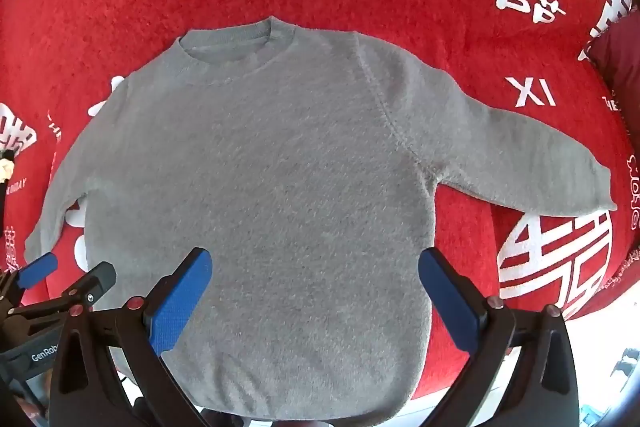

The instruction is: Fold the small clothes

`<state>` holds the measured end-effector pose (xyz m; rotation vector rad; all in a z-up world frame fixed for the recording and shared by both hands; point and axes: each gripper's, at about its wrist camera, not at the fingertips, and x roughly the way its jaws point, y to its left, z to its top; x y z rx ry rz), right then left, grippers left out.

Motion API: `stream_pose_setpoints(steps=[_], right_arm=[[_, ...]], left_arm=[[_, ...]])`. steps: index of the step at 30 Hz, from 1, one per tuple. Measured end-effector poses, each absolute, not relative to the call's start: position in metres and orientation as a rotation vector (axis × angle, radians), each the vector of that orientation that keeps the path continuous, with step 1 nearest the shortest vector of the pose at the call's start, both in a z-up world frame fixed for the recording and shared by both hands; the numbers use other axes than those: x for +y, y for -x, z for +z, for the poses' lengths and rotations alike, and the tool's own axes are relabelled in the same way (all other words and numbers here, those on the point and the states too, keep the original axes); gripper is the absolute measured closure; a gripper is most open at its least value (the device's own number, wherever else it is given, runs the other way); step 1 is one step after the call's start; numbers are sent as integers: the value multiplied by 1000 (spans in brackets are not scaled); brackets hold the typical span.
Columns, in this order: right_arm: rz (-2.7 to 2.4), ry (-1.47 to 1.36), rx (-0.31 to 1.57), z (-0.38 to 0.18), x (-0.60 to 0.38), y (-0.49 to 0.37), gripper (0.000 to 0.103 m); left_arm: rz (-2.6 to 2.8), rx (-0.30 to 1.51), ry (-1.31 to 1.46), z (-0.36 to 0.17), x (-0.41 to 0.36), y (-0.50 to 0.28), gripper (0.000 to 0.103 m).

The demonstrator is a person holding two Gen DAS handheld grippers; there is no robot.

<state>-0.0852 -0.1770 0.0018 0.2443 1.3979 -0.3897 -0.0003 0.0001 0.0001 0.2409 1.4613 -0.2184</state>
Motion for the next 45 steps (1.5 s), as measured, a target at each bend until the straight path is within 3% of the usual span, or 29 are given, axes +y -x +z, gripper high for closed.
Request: stream_pose_setpoints(steps=[45], right_arm=[[-395,-213,1423,-1,-170,86,0]], left_arm=[[-182,1441,-249,3,17,-2,0]])
